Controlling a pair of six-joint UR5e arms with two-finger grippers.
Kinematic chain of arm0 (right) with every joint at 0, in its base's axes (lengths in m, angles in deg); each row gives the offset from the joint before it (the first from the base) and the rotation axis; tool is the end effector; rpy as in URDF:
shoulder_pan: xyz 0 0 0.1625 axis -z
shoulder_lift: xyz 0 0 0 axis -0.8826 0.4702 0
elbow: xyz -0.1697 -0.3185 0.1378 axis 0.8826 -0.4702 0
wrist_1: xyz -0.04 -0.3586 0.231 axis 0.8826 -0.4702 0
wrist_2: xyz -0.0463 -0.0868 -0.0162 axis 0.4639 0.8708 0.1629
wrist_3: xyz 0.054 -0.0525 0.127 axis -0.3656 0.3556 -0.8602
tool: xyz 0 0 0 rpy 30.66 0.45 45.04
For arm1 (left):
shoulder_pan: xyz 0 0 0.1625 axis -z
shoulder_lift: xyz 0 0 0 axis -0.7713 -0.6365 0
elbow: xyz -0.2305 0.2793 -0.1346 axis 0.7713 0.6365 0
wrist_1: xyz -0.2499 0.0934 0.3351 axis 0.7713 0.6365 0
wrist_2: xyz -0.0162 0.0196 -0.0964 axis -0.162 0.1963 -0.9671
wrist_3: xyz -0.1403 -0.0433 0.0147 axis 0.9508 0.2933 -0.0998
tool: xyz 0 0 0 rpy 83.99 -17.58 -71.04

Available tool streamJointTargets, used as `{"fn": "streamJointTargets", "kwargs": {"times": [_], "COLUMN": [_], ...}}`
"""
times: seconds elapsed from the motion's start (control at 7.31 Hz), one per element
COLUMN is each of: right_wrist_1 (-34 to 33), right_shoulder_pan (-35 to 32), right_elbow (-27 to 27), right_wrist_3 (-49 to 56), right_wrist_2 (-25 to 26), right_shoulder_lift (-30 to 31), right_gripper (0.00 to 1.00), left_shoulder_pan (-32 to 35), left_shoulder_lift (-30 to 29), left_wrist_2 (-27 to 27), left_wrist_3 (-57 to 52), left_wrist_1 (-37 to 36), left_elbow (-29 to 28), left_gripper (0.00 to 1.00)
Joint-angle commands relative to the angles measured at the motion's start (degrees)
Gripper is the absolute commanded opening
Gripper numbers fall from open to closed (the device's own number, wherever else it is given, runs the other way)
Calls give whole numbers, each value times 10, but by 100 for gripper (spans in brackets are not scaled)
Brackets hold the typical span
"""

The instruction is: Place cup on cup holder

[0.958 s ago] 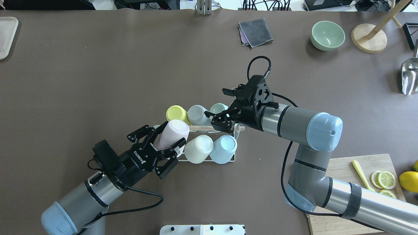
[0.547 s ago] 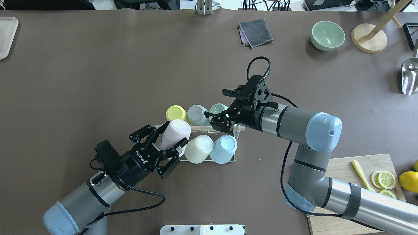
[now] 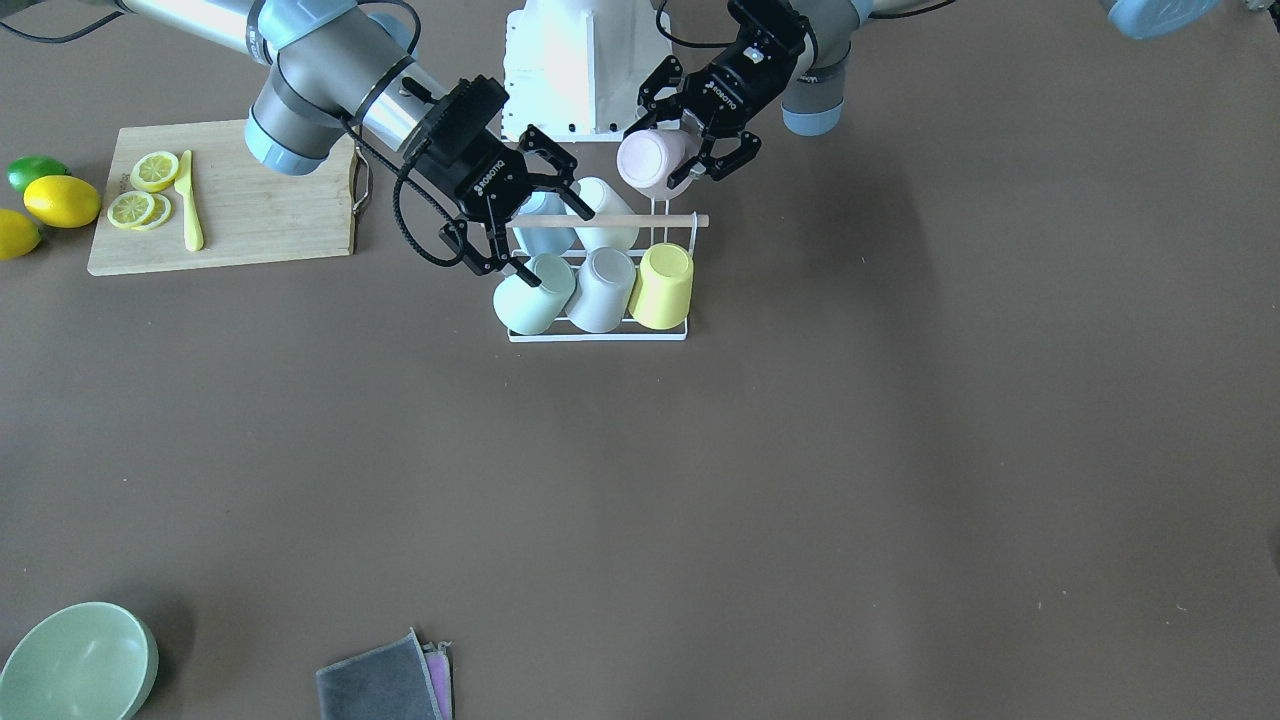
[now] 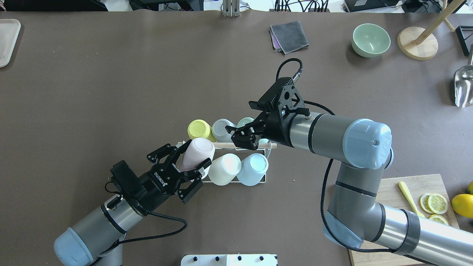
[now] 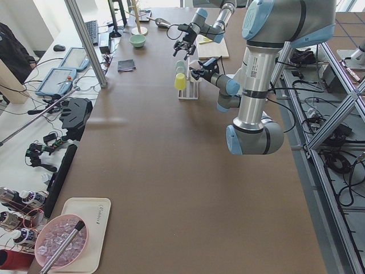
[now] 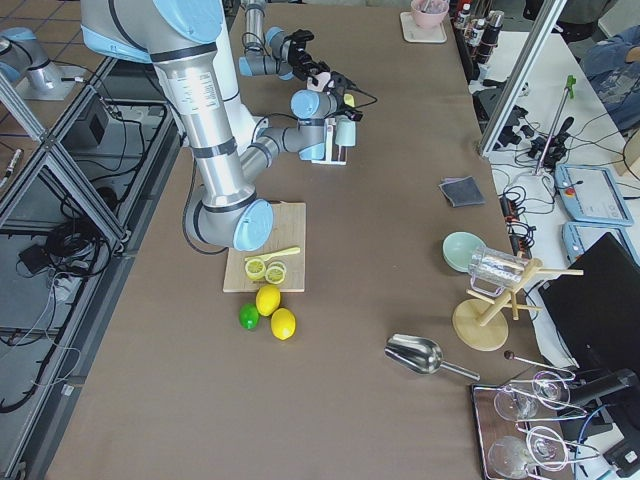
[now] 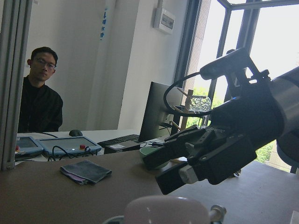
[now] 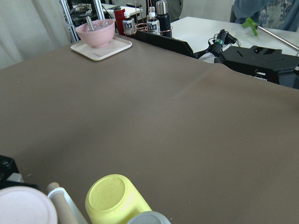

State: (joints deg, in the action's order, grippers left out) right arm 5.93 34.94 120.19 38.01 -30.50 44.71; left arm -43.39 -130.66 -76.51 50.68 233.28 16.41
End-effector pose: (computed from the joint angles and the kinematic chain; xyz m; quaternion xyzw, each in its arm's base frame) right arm -0.4874 -0.3947 0.1460 0.4734 -0.5317 -0.1917 0.6756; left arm 0.5181 -0.2873 0.2196 0.6411 0.5656 -0.0063 0.5188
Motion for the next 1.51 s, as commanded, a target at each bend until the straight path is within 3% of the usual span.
{"fn": "streamJointTargets", "kwargs": {"times": [0.0, 0.14, 0.27, 0.41, 0.55, 0.82, 1.09, 1.37], "right_wrist_1": [-140, -201, -238, -272, -322, -361, -363, -374], "right_shoulder_pan": [-41, -55, -59, -71, -82, -183, -227, -272], "right_elbow": [60, 76, 77, 73, 73, 62, 60, 52], "right_wrist_3": [-6, -6, -7, -6, -2, 6, 2, 2], "right_wrist_2": [-59, -64, -60, -60, -66, -172, -177, -222], "right_shoulder_lift": [1, -2, -13, -13, -11, 17, 70, 126], "right_gripper": [100, 100, 100, 100, 100, 100, 100, 100], "left_shoulder_pan": [0, 0, 0, 0, 0, 1, 20, 56], "left_shoulder_lift": [-1, -2, -2, -1, 0, 1, 2, 1], "left_wrist_2": [0, 0, 0, -1, -1, -1, -3, -17], "left_wrist_3": [-21, -22, -28, -49, -50, -50, -81, -78], "left_wrist_1": [6, 7, 7, 13, 20, 21, 3, -118], "left_elbow": [-6, -6, -6, -4, -4, -1, 40, 94], "left_gripper": [0, 15, 59, 97, 98, 98, 98, 98]}}
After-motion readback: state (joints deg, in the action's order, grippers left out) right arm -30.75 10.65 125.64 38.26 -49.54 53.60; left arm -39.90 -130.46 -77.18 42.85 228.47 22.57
